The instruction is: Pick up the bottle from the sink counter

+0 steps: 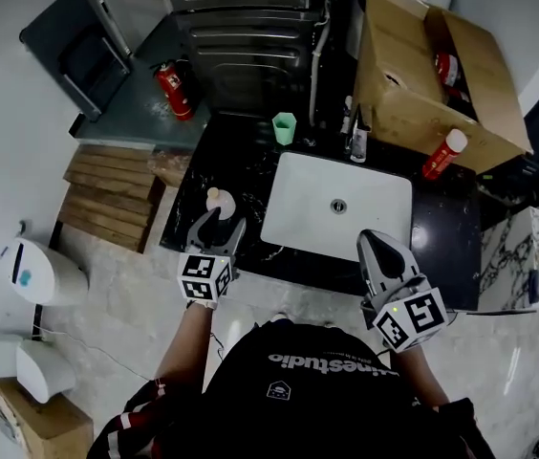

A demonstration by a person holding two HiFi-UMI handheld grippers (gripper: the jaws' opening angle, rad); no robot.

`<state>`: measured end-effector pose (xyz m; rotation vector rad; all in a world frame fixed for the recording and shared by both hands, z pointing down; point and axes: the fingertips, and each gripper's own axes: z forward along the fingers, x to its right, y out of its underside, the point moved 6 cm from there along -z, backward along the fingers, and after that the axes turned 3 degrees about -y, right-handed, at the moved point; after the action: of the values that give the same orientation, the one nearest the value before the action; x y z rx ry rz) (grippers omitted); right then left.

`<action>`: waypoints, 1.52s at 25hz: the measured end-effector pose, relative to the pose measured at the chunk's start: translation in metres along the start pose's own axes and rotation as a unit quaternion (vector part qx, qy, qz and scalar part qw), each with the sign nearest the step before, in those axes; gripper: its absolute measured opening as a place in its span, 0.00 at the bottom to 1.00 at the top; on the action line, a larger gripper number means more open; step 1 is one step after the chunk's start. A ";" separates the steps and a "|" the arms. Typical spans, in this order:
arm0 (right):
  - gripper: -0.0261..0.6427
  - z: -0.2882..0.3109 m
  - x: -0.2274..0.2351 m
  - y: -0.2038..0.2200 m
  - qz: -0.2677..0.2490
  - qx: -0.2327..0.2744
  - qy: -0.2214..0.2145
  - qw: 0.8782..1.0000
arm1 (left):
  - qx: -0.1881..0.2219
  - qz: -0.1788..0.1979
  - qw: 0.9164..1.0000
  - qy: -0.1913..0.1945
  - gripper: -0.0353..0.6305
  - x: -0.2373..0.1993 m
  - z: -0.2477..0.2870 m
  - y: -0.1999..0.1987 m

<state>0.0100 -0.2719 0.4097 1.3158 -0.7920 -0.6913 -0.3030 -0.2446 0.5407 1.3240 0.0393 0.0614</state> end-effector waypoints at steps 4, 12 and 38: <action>0.10 0.020 -0.013 0.002 -0.003 -0.011 -0.007 1.000 | -0.019 -0.009 0.998 -0.054 0.40 -0.043 0.016 0.029; 0.10 0.034 -0.015 0.010 0.000 -0.029 0.016 0.999 | -0.042 -0.004 0.997 -0.065 0.40 -0.077 0.060 0.052; 0.10 -0.010 0.038 0.012 0.001 -0.027 0.096 0.995 | 0.060 0.045 0.990 0.123 0.27 0.037 0.026 -0.058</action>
<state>0.0394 -0.2956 0.4253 1.3101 -0.6155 -0.5714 -0.2629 -0.2810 0.4913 1.4329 0.1961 0.3028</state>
